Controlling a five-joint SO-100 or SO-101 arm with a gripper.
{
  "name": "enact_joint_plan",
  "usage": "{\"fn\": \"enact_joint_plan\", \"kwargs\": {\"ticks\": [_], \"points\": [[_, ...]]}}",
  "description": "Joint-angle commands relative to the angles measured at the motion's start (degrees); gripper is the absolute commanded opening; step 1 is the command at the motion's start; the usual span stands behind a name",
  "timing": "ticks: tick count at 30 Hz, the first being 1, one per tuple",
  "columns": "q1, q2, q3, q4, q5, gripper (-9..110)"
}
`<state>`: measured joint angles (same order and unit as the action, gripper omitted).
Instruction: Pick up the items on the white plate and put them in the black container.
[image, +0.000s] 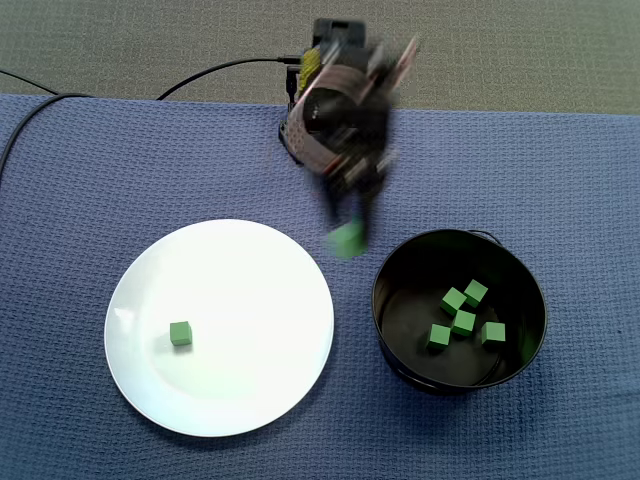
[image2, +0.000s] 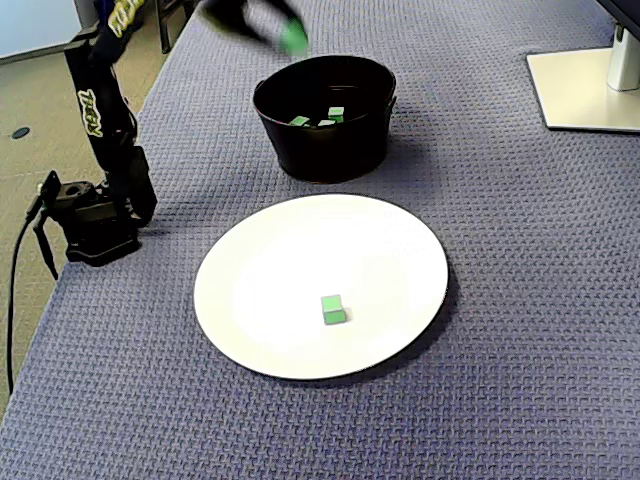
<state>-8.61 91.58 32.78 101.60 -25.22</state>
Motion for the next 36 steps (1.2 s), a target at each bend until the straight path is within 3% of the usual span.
{"fn": "enact_joint_plan", "kwargs": {"ticks": [1,10,25,26,28,29,33,36], "points": [[-16.4,3.9,-4.1,3.1,6.9,0],[-23.8,-9.8,20.7,-12.7,11.7,0],[-25.0,-31.8,24.4,-22.8,11.5,0],[-25.1,-32.0,24.4,-22.8,11.3,7],[-25.4,-30.9,24.4,-21.8,11.3,33],[-25.5,-29.4,24.3,-20.9,11.0,38],[-23.6,-18.6,18.3,-11.3,7.3,48],[-16.7,-9.4,8.8,-1.0,1.1,50]]}}
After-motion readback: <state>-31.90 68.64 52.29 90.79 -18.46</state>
